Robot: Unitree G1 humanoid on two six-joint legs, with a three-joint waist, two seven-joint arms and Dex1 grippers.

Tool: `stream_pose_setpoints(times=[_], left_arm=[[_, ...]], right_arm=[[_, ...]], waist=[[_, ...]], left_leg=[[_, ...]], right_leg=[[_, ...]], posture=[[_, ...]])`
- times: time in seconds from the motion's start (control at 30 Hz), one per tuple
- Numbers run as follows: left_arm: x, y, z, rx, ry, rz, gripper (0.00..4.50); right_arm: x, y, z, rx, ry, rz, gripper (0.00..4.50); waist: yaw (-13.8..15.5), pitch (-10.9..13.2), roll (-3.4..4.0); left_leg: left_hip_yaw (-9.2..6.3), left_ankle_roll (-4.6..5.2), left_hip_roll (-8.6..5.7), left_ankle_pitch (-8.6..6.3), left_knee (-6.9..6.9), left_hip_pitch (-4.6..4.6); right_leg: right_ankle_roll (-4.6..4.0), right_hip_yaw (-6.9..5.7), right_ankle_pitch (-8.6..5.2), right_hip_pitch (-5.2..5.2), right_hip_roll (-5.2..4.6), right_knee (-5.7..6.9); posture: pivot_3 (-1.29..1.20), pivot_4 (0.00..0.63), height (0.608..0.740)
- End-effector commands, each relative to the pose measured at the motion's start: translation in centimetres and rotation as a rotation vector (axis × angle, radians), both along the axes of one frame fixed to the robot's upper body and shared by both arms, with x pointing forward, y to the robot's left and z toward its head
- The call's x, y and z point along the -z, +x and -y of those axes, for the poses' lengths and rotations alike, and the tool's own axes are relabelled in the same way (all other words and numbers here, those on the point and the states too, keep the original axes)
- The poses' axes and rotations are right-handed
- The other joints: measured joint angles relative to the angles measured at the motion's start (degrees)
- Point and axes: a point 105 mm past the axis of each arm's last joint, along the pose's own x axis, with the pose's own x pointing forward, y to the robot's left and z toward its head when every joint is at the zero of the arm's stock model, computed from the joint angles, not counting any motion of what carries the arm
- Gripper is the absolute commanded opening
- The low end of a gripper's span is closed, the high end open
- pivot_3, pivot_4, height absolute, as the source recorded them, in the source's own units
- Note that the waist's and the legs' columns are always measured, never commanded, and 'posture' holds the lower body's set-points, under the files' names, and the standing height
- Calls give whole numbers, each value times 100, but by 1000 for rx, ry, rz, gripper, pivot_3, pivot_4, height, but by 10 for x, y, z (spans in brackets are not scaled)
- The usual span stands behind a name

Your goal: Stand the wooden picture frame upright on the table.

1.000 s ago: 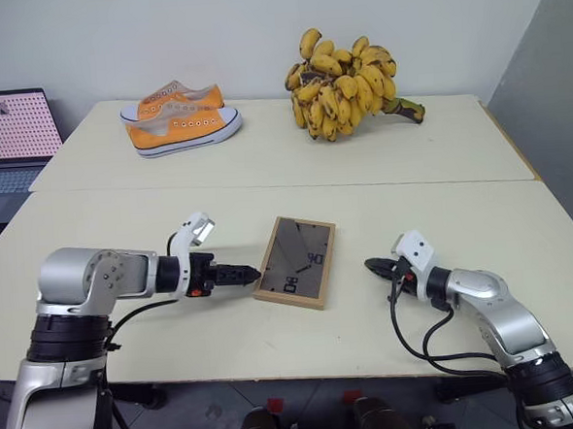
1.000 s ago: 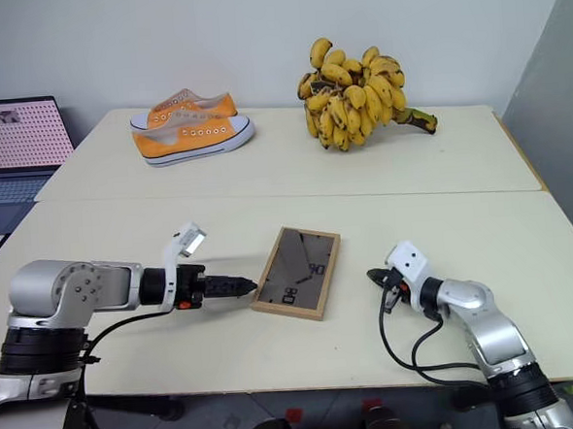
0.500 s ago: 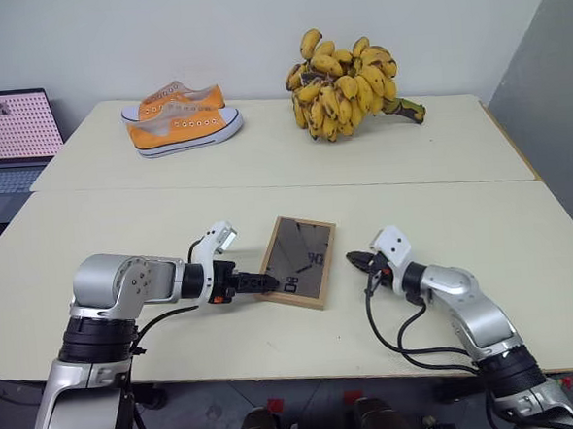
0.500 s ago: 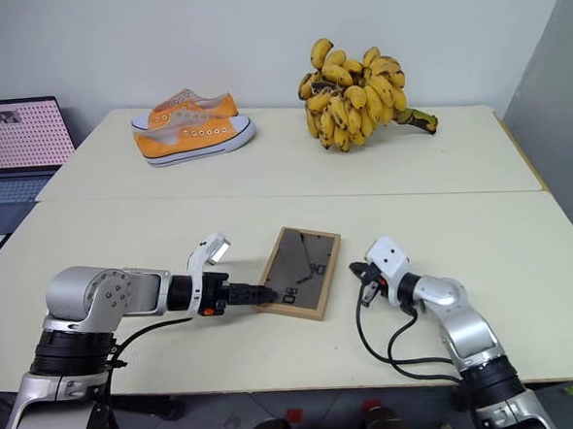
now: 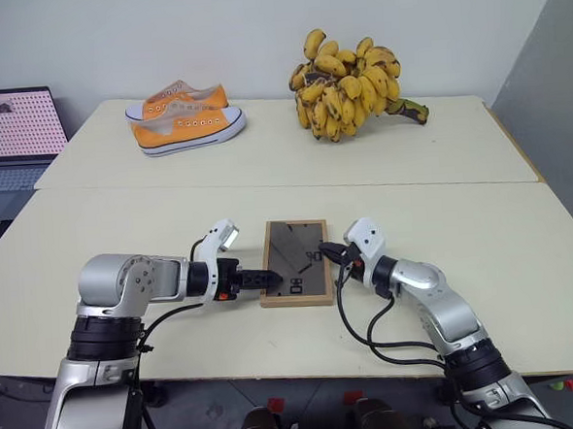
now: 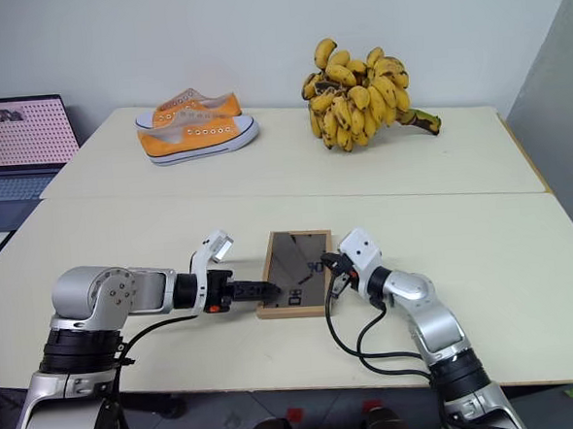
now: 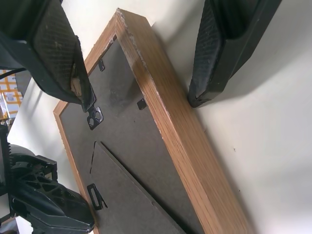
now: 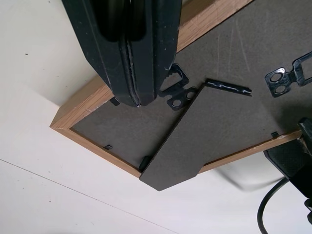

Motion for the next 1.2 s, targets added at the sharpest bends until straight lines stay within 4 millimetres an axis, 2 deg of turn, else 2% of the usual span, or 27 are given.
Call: stream_pose_setpoints(times=[0.03, 0.2, 0.33, 0.5, 0.83, 1.0, 1.2], left_arm=[[-4, -1, 1, -11, -21, -8, 3348], [-1, -10, -3, -15, -23, -46, 3348], [1, -16, -4, -21, -31, -68, 3348], [0, -16, 1, -24, -39, -67, 3348], [-4, -8, 3, -47, -50, -53, 3348], [-4, -7, 4, -47, -53, -50, 3348], [-5, -6, 5, -52, -68, -46, 3348]], right_arm=[[-9, 4, 15, 20, -51, 58, 0], [-11, 5, 42, 34, -144, 82, 0], [3, -3, 50, 7, -195, 37, 0], [19, -11, 32, -21, -167, -18, 0], [1, -13, -19, -66, -51, -2, 0], [0, -12, -23, -63, -45, -2, 0], [1, -8, -11, -37, -59, 0, 0]], waist=[[2, 0, 0], [-18, 0, 0], [-21, 0, -1], [-40, -1, -1], [-31, -1, -1], [-31, -1, -1], [-32, 0, -1]], left_leg=[[0, 0, 0, 0, 0, 0], [0, 0, 1, 0, 0, -1], [2, 1, 1, -1, -4, -1], [3, 1, 2, -1, -5, 3], [2, -1, 2, 0, -4, 4], [1, -2, 1, 1, -4, 3], [1, -2, 2, 1, -5, 3]], right_leg=[[0, -1, 0, 0, 0, 0], [0, 1, 0, -2, 0, -1], [0, 2, 0, -2, 0, -4], [0, 4, -1, -1, 2, -2], [0, 3, 0, 0, 1, -1], [0, 2, 0, -1, 0, -2], [0, 2, 0, -2, 0, -1]], posture=[[0, 150, 740], [0, 150, 740], [0, 150, 740], [0, 150, 740], [0, 150, 740], [0, 150, 740], [0, 150, 740]])
